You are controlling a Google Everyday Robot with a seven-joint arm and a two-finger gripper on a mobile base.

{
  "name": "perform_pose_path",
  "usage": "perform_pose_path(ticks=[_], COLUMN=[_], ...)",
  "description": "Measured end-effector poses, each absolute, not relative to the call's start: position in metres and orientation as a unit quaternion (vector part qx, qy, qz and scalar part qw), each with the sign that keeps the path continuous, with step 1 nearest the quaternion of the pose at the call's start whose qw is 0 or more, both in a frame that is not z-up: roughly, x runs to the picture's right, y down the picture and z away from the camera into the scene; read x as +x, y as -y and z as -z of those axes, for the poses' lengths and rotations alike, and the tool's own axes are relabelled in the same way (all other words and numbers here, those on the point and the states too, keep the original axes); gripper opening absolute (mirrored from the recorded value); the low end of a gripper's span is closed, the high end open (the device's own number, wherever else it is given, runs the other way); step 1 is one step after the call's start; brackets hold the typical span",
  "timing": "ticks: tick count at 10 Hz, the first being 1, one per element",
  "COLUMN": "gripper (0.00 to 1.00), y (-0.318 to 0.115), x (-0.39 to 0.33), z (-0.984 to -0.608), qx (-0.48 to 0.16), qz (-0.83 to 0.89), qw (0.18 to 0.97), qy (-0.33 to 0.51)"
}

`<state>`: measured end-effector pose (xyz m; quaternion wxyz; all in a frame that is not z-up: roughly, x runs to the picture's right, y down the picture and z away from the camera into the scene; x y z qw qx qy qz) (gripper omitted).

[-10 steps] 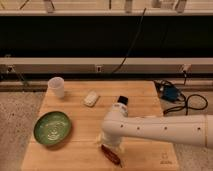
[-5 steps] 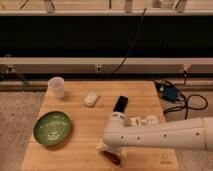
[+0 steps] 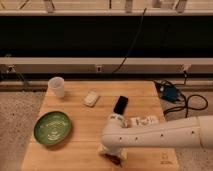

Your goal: Place the pepper on the white sponge

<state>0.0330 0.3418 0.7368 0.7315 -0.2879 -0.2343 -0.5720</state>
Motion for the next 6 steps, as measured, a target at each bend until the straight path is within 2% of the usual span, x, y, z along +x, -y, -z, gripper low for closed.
perform_pose_path(ticks=[1, 3, 4, 6], gripper=[0.5, 0.33, 0.18, 0.03], y=[-0.342, -0.337, -0.328, -0.322], x=[0.033, 0.033, 0.028, 0.026], z=[-0.734, -0.731, -0.726, -0.722], qx=[-0.295, -0.294, -0.289, -0.288], qz=[0.569, 0.565, 0.561, 0.562], qw=[0.729, 0.73, 0.733, 0.733], qy=[0.24, 0.247, 0.254, 0.253])
